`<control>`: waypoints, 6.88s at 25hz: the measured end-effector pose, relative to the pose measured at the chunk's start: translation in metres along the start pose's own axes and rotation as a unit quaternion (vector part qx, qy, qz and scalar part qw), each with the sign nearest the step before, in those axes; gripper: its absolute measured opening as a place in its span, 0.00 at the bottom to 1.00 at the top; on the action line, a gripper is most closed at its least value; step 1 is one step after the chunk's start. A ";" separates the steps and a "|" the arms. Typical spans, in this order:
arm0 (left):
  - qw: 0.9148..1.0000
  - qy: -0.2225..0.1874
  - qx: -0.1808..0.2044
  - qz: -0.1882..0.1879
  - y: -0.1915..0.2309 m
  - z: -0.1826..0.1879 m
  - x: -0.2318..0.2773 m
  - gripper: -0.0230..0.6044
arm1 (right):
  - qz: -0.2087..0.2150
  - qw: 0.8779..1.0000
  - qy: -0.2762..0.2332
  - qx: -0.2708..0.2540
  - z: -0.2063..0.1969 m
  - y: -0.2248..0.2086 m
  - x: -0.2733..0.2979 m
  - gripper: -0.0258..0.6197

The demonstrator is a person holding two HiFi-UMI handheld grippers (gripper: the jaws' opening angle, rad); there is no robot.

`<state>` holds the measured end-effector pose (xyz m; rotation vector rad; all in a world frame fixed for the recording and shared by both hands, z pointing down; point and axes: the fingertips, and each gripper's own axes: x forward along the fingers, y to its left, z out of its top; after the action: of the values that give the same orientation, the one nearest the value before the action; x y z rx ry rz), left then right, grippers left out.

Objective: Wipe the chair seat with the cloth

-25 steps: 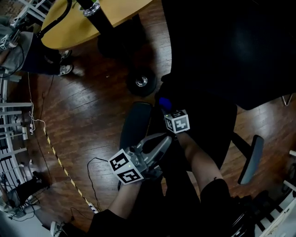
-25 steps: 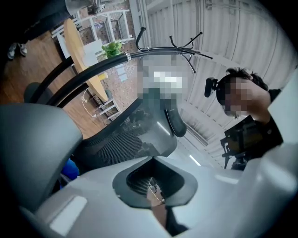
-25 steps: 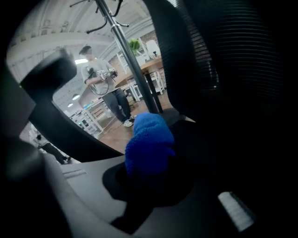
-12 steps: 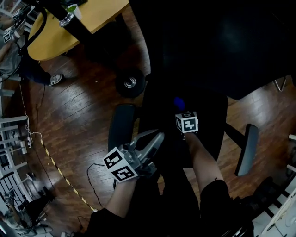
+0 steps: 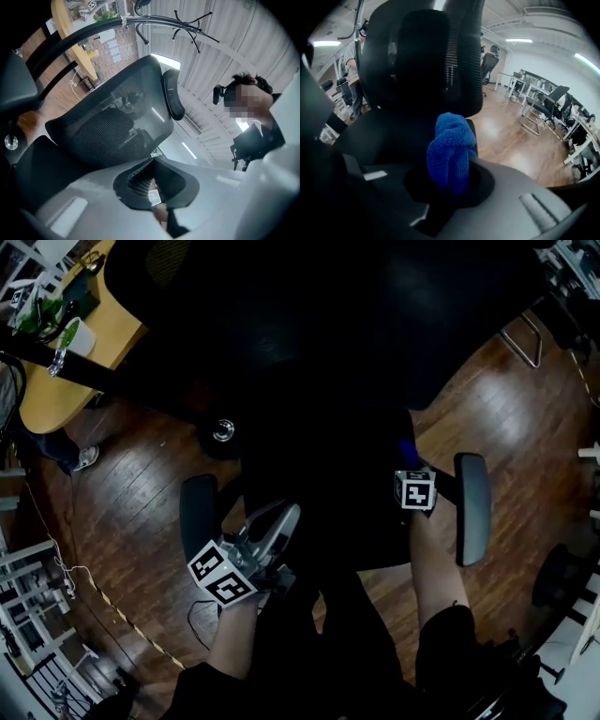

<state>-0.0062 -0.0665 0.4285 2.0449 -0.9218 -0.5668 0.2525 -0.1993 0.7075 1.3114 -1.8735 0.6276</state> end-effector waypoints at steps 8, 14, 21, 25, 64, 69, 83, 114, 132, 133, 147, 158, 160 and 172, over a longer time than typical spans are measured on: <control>1.000 -0.010 0.003 0.004 -0.007 0.013 -0.025 0.02 | -0.009 1.000 -0.015 0.014 0.015 0.007 -0.008 0.10; 0.998 -0.051 0.007 0.028 -0.011 0.013 -0.036 0.02 | 0.081 0.996 -0.038 -0.027 0.025 0.090 0.000 0.10; 0.994 -0.084 0.023 0.059 -0.018 0.027 -0.083 0.02 | 0.281 0.959 -0.030 -0.033 0.029 0.313 -0.013 0.10; 0.992 -0.102 0.022 0.073 -0.013 0.029 -0.105 0.02 | 0.337 0.938 0.004 -0.078 0.004 0.395 -0.017 0.10; 0.999 -0.034 0.006 0.003 -0.032 -0.002 -0.048 0.02 | 0.076 0.997 -0.025 0.018 -0.045 0.032 -0.052 0.10; 0.997 -0.077 0.013 0.020 -0.032 0.026 -0.082 0.02 | 0.189 0.981 -0.015 -0.036 -0.041 0.177 -0.050 0.10; 0.987 -0.139 0.026 0.078 -0.025 0.035 -0.165 0.02 | 0.415 0.900 0.032 -0.132 -0.080 0.436 -0.083 0.10; 0.999 -0.011 0.014 -0.027 -0.039 -0.011 -0.021 0.02 | 0.067 0.997 0.035 0.031 -0.120 0.042 -0.081 0.10; 0.990 -0.116 0.043 0.062 -0.040 0.042 -0.135 0.02 | 0.385 0.906 0.076 -0.156 -0.130 0.422 -0.113 0.10; 0.989 -0.121 0.044 0.066 -0.039 0.042 -0.142 0.02 | 0.379 0.907 0.079 -0.167 -0.136 0.428 -0.113 0.10; 0.997 -0.064 0.033 0.022 -0.044 0.013 -0.094 0.02 | 0.243 0.965 0.072 -0.065 -0.153 0.293 -0.091 0.10; 0.998 0.015 0.022 -0.049 -0.089 -0.007 -0.012 0.02 | 0.085 0.994 0.060 0.032 -0.156 0.069 -0.138 0.10; 0.998 0.017 0.025 -0.056 -0.100 -0.007 -0.010 0.02 | 0.080 0.995 0.053 0.037 -0.153 0.061 -0.150 0.10; 0.998 0.002 0.040 -0.052 -0.113 0.018 -0.028 0.02 | 0.174 0.976 -0.101 0.084 -0.046 0.117 -0.191 0.10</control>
<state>0.0108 -0.0074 0.3283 2.1751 -0.8528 -0.5895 0.1931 -0.0155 0.5850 1.1957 -2.2868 0.8764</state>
